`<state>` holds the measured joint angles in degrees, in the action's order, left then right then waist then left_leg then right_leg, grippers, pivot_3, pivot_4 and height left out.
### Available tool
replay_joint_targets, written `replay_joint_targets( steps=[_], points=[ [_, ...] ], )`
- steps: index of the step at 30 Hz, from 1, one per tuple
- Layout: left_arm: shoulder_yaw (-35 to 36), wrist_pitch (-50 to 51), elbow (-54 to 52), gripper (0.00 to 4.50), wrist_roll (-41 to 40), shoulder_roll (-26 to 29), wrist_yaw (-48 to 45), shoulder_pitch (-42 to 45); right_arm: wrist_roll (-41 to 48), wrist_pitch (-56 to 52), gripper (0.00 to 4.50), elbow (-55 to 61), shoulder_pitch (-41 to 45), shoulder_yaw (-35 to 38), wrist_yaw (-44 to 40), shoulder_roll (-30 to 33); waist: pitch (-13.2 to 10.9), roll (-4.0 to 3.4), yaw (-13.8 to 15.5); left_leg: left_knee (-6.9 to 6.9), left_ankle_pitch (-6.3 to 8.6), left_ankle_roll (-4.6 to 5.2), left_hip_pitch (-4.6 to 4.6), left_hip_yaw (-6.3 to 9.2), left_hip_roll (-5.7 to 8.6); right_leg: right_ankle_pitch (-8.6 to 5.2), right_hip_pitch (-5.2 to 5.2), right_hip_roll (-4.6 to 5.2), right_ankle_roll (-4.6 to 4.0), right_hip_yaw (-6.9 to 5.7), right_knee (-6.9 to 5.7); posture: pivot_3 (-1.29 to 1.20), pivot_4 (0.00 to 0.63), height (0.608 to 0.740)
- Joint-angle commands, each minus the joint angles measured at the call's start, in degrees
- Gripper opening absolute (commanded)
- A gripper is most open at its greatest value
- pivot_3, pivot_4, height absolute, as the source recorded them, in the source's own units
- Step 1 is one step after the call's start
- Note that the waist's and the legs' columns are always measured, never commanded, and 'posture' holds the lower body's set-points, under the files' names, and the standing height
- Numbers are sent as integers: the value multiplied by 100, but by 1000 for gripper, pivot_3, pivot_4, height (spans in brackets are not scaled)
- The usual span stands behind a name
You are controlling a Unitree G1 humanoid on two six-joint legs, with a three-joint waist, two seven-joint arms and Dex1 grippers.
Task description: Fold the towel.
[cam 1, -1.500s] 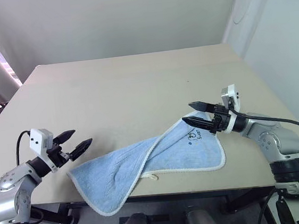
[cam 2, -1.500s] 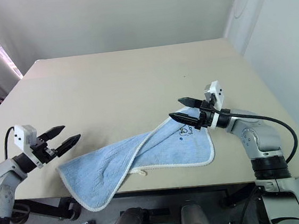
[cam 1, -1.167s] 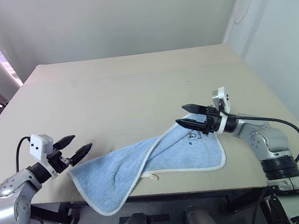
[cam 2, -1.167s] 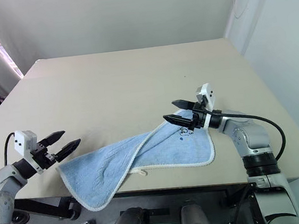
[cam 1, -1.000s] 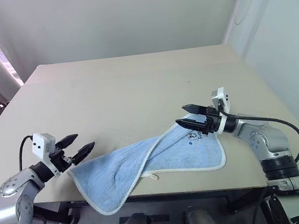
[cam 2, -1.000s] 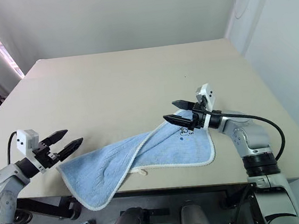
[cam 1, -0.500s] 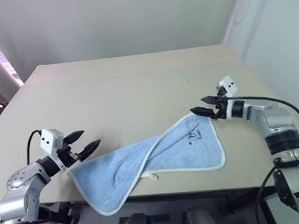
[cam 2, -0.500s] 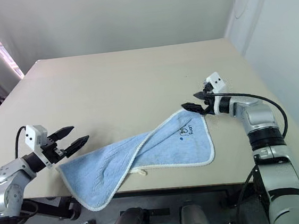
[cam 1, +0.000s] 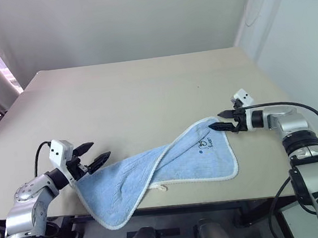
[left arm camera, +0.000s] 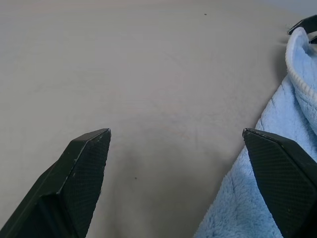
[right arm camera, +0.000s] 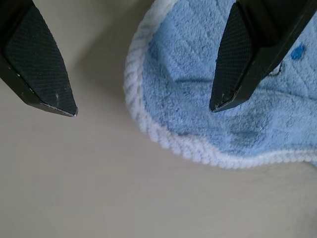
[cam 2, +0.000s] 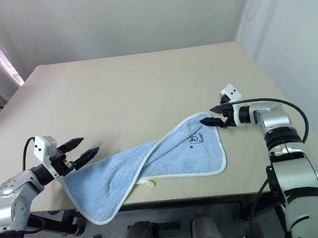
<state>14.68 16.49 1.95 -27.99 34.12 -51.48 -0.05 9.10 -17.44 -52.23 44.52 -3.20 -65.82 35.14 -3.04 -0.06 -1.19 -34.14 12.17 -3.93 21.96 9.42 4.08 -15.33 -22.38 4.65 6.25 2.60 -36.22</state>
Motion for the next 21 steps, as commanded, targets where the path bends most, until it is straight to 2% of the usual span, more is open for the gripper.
replay_joint_targets(
  steps=[1, 4, 13, 21],
  points=[
    [83, -122, -225, 4500, -4, 2, 41, -42, -60, 251, 4293, -151, 280, 84, -31, -74, 0, 0, 5, 0, 0, 0, -1, 0, 0, 0, 1, 0, 0, 0, 0, 0, 0, 731],
    [93, -128, -267, 4500, 4, -2, 66, -95, -98, 335, 3479, -271, 339, 104, -48, -124, 0, 0, 6, 0, 0, 0, -2, 0, 1, 0, 3, 0, 0, 0, 0, 0, 0, 731],
    [160, -131, -343, 4500, 12, 70, 103, -182, -180, 593, 90, -369, 391, 159, -61, -115, 0, -1, 6, 0, 0, 0, -14, 0, 1, 0, 13, 0, -1, 1, -2, 0, 0, 731],
    [175, -77, -337, 4500, -23, 129, 85, -111, 141, 620, 35, 232, 425, 526, 24, -175, 0, -1, 1, 0, 0, 0, -22, -4, 0, -1, 15, 0, -1, 7, -9, 0, 0, 731]
  ],
)
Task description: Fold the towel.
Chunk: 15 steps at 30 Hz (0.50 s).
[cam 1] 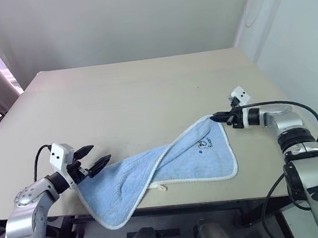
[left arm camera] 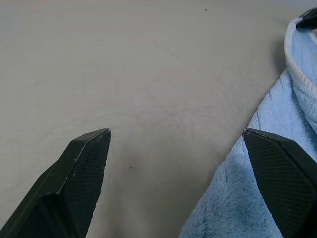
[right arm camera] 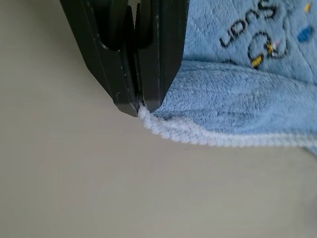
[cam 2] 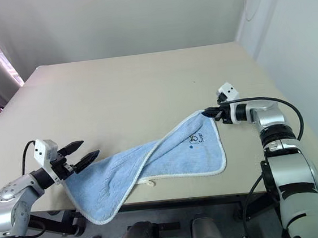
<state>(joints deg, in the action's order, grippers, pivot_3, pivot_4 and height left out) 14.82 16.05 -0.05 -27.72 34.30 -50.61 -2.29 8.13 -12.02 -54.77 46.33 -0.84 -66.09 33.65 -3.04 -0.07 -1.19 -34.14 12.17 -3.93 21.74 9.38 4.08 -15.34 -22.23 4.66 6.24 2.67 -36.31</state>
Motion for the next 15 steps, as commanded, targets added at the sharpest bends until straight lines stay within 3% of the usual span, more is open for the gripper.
replay_joint_targets(
  steps=[1, 15],
  points=[
    [156, -33, -123, 4500, -46, 115, 1, 132, 286, 57, 35, 549, 291, 365, 179, -62, 0, 0, 2, 0, 0, 0, 0, 0, 0, 0, 0, 0, 0, 0, -1, 0, 0, 731],
    [86, -101, 57, 4500, 94, 156, 40, 306, 281, 755, 35, -250, 1667, 925, 2007, -542, -1, -1, -2, 6, 0, 0, -13, -9, 0, -1, 3, 0, -1, 10, -7, 0, 0, 731]
  ],
)
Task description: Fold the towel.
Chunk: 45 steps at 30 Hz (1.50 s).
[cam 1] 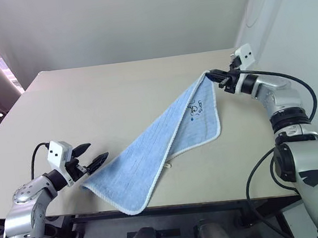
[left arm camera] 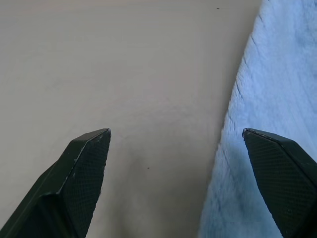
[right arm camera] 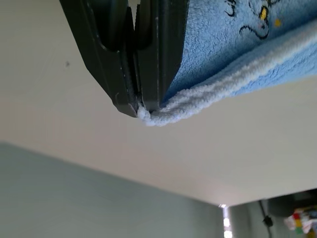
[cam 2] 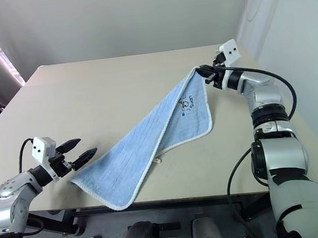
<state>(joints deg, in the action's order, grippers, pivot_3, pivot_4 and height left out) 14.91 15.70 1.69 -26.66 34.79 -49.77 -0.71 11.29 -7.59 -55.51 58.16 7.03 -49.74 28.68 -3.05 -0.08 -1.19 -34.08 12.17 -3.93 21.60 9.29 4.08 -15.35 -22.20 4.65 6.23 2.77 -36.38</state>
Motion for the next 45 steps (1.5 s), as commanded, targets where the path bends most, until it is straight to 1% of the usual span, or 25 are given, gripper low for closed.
replay_joint_targets(
  steps=[1, 11, 15, 23, 28, 31, 39, 42, 45],
  points=[
    [73, -49, -148, 4500, -37, 103, -60, 162, -51, 369, 35, -302, 611, 160, 504, -73, -1, -1, -4, 0, 0, 0, 0, 0, 0, 0, 0, 0, 0, 1, 0, 0, 0, 731],
    [-23, -28, -400, 4500, 3, 75, -32, 221, -342, 881, 35, -1164, 1408, 112, 1240, -151, -2, -2, -81, 10, 0, 0, -2, -3, 0, 0, -3, -1, 0, 4, -1, 0, 0, 731],
    [-17, 96, -832, 4500, -149, 52, -16, 217, -500, 984, 35, -1420, 1603, 85, 1487, -183, -2, -3, -144, 9, 0, 0, -2, -3, 1, 0, -2, 0, 0, 6, -1, 0, 0, 731],
    [-126, 415, -1771, 4500, -370, 134, -141, -47, -622, 1027, 35, -1633, 1733, 106, 1607, -217, -3, -4, -276, 12, -1, 1, -6, -5, 0, 0, -1, -2, 0, 9, -3, 0, 0, 731],
    [-649, 588, -2298, 4500, -389, 29, -141, 7, -700, 1031, 35, -1724, 1777, 120, 1841, -267, -3, -5, -284, 9, -1, 1, -9, -6, 0, 0, 2, -2, 0, 11, -6, 0, 0, 731],
    [-1025, 526, -2334, 4500, -148, 102, -225, 53, -710, 1037, 35, -1725, 1773, 117, 1877, -308, -3, -6, -287, 7, -1, 1, -12, -6, 0, 0, 4, -3, 0, 11, -10, 0, 0, 731],
    [-1565, 950, -2490, 4500, -148, 370, -448, 279, -725, 1017, 35, -1712, 1932, 183, 1973, -288, -5, -10, -295, 2, -1, 2, -14, -8, 0, 0, 0, -4, 0, 14, -22, 0, 0, 731],
    [-1735, 960, -2449, 4500, -61, 380, -452, 265, -742, 1011, 35, -1717, 2037, 201, 1982, -278, -9, -16, -294, 2, -1, 2, -15, -12, 0, -1, -2, -4, 1, 17, -26, 0, 0, 731],
    [-2053, 875, -2341, 4500, 181, 344, -468, 228, -723, 1021, 35, -1699, 2171, 243, 1997, -306, -10, -17, -291, 2, -1, 2, -16, -12, 0, -1, -2, -4, 0, 17, -28, 0, 0, 731]
  ],
)
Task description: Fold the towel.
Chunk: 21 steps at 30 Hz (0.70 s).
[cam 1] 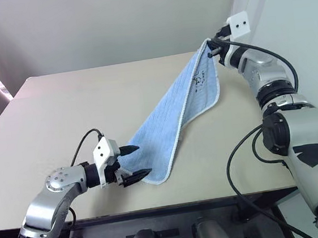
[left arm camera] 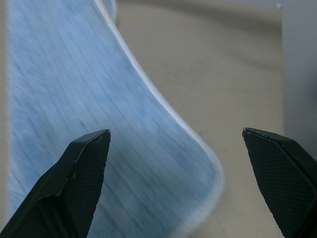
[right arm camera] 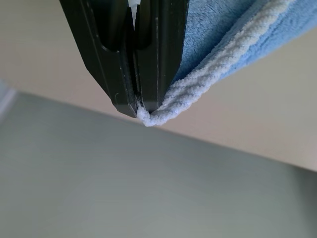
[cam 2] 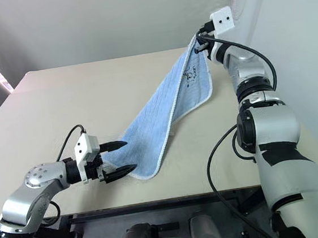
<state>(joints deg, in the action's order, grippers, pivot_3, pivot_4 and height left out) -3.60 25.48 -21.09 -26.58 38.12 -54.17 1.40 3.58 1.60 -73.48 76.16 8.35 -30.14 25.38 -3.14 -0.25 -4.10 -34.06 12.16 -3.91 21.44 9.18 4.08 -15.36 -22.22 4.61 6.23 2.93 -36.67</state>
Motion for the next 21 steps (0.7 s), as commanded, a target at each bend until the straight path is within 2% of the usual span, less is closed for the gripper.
replay_joint_targets(
  steps=[1, 7, 15, 21],
  points=[
    [-271, -122, -21, 4500, 220, -20, -27, 9, 70, 99, 35, 110, 415, 134, 32, 11, 0, 0, 1, -1, 0, 0, 0, 0, 0, 0, 1, 0, 0, 0, 0, 0, 0, 731],
    [-639, -304, 371, 4500, 591, -295, 81, 184, 150, 108, 35, 207, 613, 224, -67, -79, 0, -1, 6, -2, 0, 0, -1, -1, 0, 0, -1, 0, 0, 1, -7, 0, 0, 731],
    [-1000, -237, 1101, 4500, 907, -906, 224, 913, 132, 120, 35, 248, 571, 216, -188, -151, 0, 0, 8, -13, -1, 1, -5, 0, 1, -1, -3, 0, 3, 1, -31, 0, 0, 731],
    [-1307, 192, 1051, 4500, 984, -755, -91, 1302, 125, 130, 35, 266, 507, 211, -180, -159, 0, 0, -11, -12, -1, 1, -4, -1, 2, -3, -7, -1, 7, 2, -35, 0, 0, 731]
  ],
)
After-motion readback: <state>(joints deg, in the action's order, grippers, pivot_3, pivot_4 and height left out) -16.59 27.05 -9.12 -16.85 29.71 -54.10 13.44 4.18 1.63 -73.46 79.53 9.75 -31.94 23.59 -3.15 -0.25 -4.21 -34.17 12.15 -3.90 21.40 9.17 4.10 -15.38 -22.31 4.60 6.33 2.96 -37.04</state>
